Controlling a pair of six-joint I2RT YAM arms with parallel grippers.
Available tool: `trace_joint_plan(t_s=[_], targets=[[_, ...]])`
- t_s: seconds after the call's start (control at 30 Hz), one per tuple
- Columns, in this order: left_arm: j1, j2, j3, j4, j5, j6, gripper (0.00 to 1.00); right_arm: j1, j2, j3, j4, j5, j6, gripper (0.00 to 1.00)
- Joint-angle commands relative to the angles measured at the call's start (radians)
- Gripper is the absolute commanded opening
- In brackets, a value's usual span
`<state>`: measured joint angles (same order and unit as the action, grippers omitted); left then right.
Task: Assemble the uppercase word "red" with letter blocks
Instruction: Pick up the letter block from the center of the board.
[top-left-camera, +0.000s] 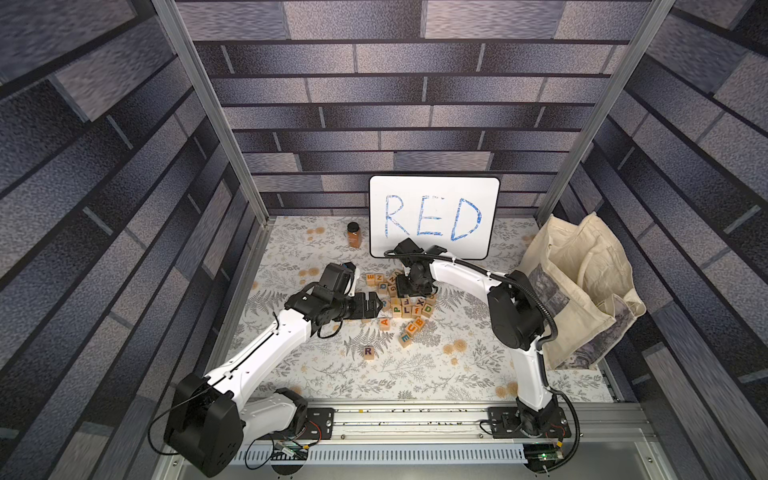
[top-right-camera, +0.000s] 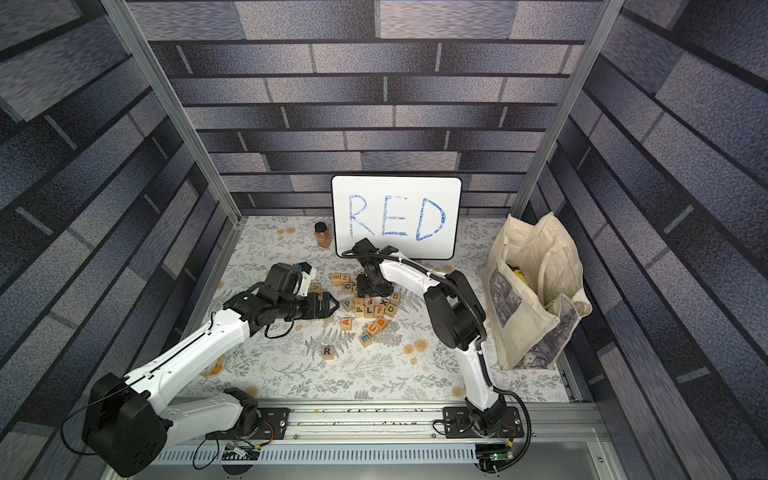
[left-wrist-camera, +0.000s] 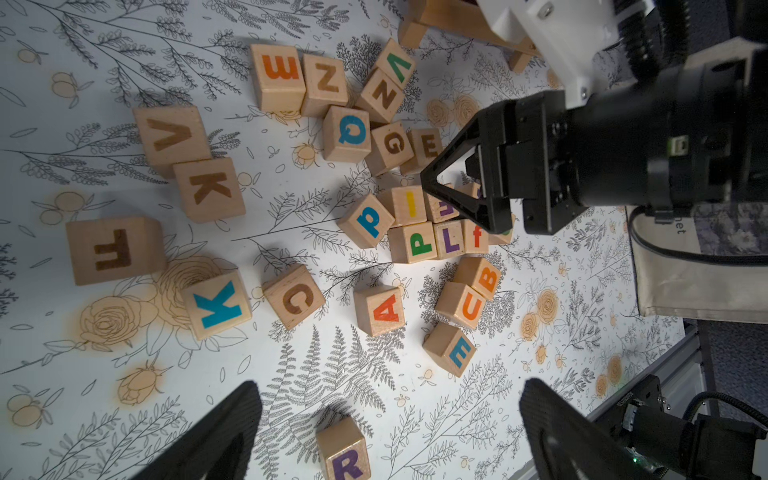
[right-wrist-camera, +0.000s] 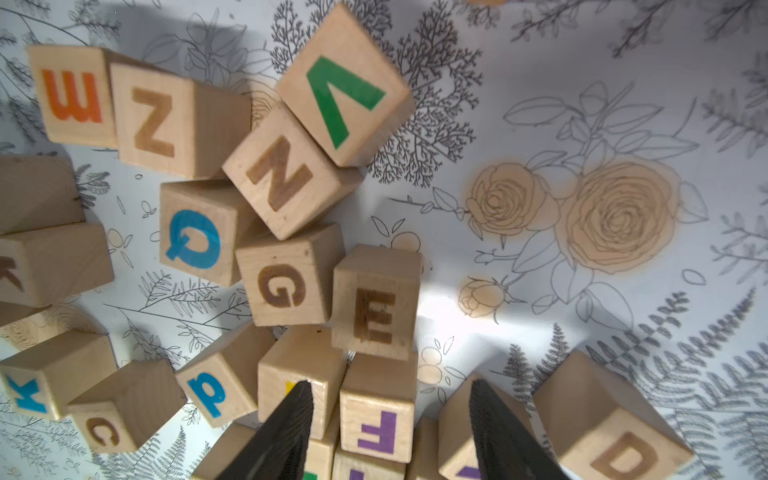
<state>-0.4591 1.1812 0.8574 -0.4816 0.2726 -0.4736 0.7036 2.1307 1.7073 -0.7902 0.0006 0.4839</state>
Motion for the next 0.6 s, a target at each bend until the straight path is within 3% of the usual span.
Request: trace_joint_plan(t_s=[0.0,0.43,0.57], targets=[[0.015,0.007,0.032,0.004,0.026,0.028,1.0,-0.012,0.042,0.044,-0.039,-0.004,-0.012,0.62],[0.063,0.034,0.037,0.012,0.058,0.034,1.0,-0.038,0.137,0.158,-0.088,0.02,-0.025,0.59],[0.07,0.046,0.04,0.017,0.067,0.035,1.0,-0.041,0.164,0.194,-0.111,0.035,-0.027,0.53]])
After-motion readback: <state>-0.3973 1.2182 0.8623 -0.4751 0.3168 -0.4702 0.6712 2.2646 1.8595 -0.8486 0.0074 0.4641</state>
